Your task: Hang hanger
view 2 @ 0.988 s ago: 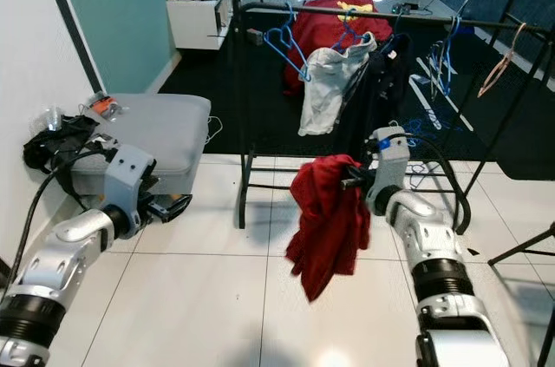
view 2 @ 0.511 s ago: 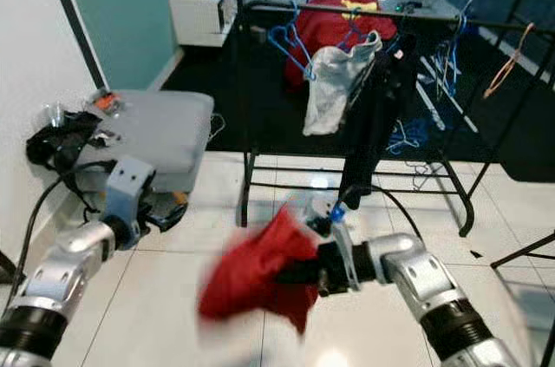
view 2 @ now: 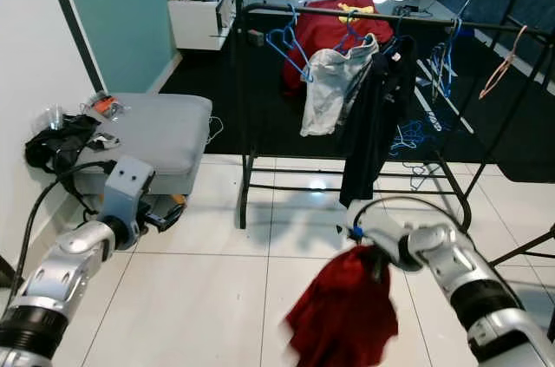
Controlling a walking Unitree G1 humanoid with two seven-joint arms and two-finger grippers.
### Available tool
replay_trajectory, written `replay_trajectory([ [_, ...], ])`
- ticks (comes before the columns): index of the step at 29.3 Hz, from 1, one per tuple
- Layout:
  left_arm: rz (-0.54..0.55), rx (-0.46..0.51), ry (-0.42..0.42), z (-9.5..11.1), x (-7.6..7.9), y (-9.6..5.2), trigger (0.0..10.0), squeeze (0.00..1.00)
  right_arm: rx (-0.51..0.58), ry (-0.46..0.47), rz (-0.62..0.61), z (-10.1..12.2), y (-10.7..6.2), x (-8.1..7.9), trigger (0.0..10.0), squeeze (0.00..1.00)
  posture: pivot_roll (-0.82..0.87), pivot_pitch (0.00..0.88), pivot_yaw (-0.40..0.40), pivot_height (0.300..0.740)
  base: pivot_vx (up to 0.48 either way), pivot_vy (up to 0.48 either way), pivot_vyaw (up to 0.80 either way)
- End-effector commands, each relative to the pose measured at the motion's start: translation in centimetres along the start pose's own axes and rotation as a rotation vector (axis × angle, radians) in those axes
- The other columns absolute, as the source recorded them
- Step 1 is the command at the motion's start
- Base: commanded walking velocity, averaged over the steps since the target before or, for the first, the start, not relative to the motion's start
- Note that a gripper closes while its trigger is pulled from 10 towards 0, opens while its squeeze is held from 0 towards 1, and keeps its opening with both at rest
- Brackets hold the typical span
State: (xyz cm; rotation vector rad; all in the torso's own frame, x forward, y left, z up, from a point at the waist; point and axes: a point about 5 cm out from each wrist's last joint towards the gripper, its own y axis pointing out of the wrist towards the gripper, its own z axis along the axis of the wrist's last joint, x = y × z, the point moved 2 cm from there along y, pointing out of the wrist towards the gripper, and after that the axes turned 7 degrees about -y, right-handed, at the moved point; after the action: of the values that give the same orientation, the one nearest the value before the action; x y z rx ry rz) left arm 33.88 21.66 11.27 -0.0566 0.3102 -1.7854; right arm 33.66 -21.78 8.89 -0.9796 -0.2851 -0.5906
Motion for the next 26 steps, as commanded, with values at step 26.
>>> replay_trajectory([
  [26, -0.274, 0.072, -0.02, 0.5, 5.0, -0.1, 10.0, 0.0, 0.434, -0.188, 0.166, 5.8, 0.1, -1.2, 0.0, 0.0, -0.09, 0.001, -0.069, 0.74, 0.0, 0.0, 0.0],
])
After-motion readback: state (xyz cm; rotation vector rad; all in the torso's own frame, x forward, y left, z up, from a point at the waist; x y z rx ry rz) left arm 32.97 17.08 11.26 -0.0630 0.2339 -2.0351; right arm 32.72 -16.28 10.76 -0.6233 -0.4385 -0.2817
